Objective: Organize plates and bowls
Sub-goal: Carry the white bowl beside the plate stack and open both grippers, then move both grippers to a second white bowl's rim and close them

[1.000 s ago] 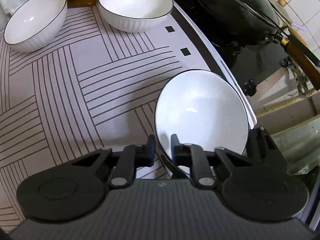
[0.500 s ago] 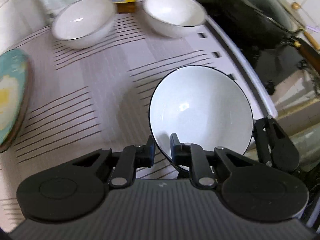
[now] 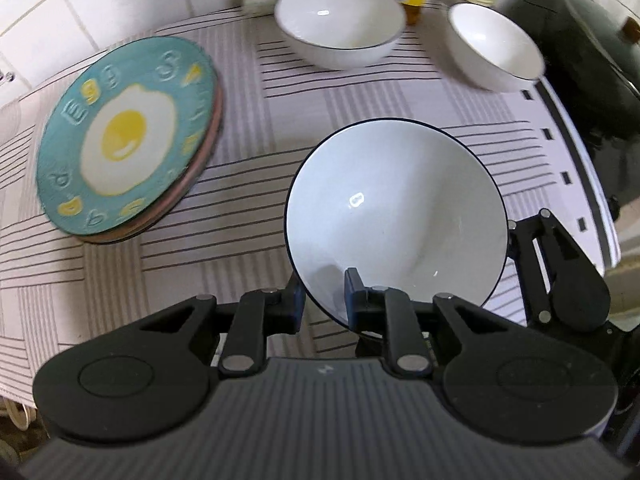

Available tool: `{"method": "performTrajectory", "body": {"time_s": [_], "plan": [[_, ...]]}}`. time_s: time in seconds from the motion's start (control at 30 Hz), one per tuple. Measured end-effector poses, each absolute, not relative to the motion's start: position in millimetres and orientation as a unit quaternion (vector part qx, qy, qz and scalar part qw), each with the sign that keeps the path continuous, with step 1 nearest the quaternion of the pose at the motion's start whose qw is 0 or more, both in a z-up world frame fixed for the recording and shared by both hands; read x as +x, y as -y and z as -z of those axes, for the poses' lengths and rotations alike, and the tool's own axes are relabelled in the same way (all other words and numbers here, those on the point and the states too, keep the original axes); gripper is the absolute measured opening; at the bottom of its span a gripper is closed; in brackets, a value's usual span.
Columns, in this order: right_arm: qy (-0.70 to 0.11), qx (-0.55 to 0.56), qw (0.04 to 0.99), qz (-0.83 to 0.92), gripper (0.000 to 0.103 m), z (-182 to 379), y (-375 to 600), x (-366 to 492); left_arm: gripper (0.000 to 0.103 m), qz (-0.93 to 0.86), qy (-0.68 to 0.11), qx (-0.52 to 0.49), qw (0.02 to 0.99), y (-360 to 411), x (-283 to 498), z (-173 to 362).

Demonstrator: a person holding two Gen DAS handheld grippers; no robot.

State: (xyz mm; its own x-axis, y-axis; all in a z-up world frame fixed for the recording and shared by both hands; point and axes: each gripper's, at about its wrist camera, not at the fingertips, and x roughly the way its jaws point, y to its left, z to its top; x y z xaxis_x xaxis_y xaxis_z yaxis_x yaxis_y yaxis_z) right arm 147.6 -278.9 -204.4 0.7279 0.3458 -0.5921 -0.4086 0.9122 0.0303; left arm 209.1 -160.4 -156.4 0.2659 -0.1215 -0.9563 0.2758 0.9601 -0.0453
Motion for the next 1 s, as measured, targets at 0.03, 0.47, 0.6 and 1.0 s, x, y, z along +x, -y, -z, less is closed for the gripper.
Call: {"method": "performTrajectory", "body": {"time_s": [0.03,0.47,0.6,1.0], "plan": [[-0.309,-0.052,0.927,-0.209,0.093,206,277,149,0.020,0.121,-0.594,0.064,0.792,158,211,158],[-0.358,-0.062,0.907,-0.213,0.093,226,264,167,0.025,0.121,-0.628,0.042,0.768,151,224,179],[-0.388,-0.033,0.895,-0.218,0.093,213,274,167,0.025,0.125,-0.634,0.054,0.762,152,225,167],[-0.354,0.102,0.918,-0.148,0.082,155,344,138,0.030,0.173,-0.570,0.079,0.799,169,236,100]]}}
